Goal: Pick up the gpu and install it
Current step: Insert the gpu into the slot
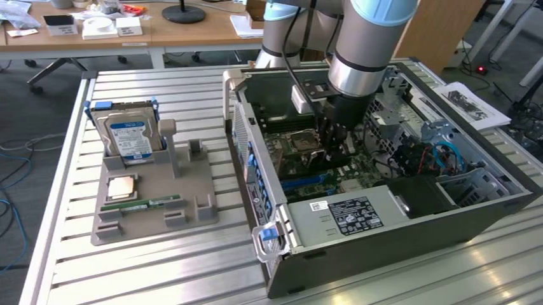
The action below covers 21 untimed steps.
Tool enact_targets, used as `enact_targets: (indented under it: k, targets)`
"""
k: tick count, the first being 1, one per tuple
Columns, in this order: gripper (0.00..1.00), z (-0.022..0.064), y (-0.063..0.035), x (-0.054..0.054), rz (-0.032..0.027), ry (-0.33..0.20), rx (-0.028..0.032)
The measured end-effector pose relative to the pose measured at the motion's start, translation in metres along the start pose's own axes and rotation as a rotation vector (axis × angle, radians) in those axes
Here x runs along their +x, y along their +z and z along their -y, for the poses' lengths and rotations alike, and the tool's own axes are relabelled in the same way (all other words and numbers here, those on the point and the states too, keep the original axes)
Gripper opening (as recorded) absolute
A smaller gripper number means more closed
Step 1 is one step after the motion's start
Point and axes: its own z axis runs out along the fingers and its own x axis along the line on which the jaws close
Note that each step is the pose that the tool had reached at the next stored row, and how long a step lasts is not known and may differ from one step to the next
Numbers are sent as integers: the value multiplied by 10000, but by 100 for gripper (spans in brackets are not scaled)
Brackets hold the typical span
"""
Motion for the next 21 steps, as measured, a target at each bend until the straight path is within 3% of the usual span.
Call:
enact_targets:
  k: [21]
  targets:
    - [27, -92, 5, 67, 1, 1, 2]
